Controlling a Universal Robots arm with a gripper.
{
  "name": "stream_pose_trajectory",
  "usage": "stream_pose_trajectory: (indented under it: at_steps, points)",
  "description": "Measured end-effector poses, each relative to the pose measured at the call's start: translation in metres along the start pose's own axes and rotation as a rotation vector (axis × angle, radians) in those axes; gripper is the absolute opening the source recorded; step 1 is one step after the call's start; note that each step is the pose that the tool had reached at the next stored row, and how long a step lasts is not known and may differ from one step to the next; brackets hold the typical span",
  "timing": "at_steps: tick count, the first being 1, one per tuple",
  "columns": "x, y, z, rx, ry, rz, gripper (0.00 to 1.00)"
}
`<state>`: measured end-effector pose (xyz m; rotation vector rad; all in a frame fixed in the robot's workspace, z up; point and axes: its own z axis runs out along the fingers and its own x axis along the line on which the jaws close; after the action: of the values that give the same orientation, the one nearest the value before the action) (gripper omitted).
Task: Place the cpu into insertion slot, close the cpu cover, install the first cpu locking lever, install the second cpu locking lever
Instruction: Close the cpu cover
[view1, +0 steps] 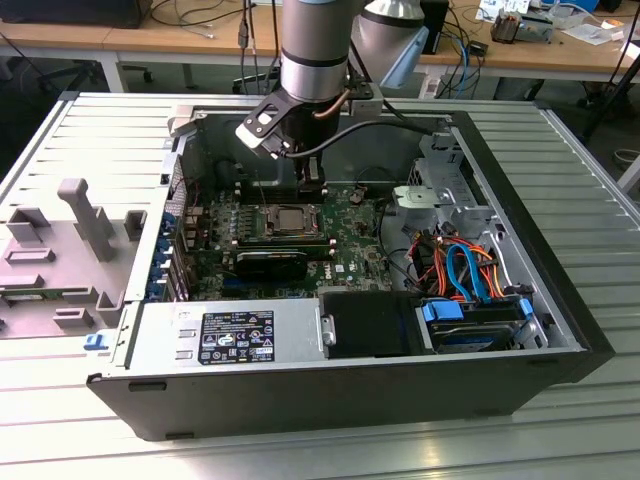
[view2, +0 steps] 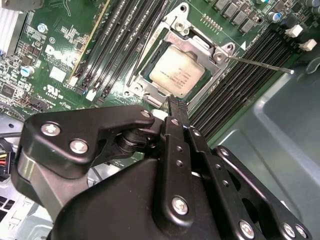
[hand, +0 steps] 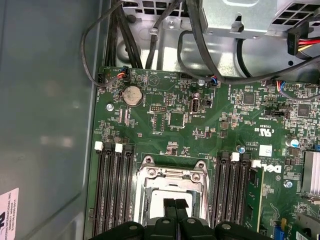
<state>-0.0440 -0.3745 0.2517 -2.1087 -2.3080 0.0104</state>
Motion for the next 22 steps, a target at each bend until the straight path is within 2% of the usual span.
stream_pose_trajectory:
  at_steps: [22]
  points:
    - [0.0011,-0.0126,0.0017,0.0,0.0,0.0,0.11]
